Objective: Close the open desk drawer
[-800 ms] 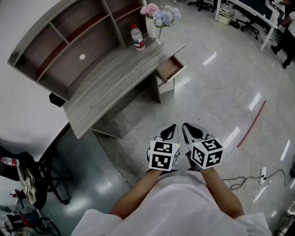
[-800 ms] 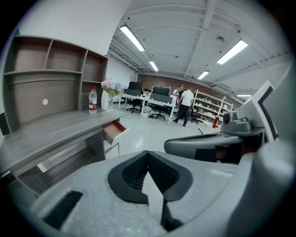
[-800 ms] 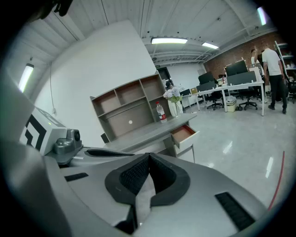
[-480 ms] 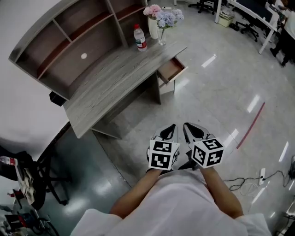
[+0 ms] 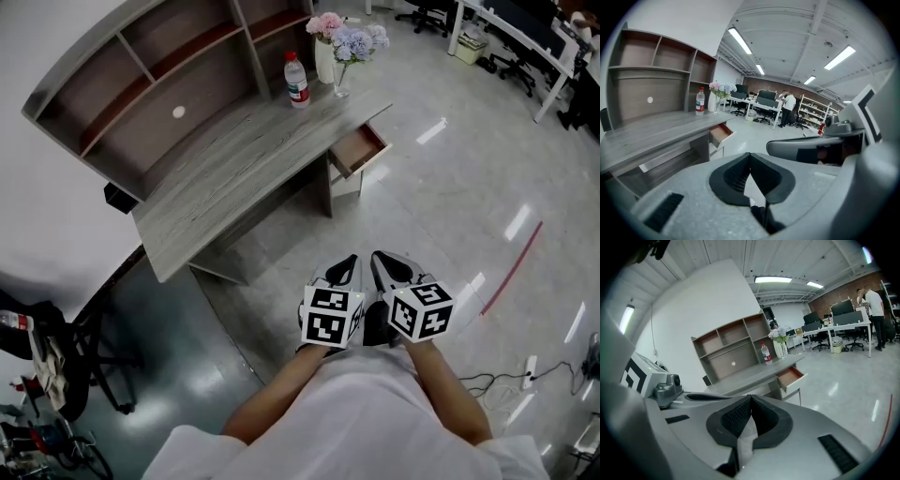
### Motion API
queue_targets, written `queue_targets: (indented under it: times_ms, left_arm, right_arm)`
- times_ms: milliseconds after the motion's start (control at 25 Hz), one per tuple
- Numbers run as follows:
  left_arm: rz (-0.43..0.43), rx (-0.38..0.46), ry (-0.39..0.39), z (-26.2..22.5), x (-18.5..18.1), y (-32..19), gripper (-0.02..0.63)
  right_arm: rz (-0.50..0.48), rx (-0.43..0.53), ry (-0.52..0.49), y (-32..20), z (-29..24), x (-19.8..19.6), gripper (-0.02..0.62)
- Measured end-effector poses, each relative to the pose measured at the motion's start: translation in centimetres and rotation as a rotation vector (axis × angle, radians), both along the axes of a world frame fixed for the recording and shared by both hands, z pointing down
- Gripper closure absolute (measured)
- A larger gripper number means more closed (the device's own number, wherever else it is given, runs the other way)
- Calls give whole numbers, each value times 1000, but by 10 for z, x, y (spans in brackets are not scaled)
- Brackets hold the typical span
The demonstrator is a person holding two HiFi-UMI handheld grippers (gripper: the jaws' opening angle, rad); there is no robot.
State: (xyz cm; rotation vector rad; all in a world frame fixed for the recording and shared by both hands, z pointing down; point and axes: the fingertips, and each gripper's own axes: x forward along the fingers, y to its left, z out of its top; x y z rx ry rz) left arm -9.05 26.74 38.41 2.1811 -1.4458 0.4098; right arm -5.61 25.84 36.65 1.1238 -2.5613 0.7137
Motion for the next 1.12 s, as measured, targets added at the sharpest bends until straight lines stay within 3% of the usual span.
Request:
queue_targets:
  times_ms: [360, 760, 1120]
  left_arm:
    - [-7, -12, -5, 5, 6, -60, 603]
    - [-23, -62, -16, 19, 17, -138, 603]
    - [-52, -97, -37, 27, 34, -199, 603]
  right_arm:
    - [-16, -16, -17, -63, 6, 3, 594]
    - [-1, -92, -47, -140, 27, 22, 594]
    - [-46, -146, -92, -199, 37, 29, 594]
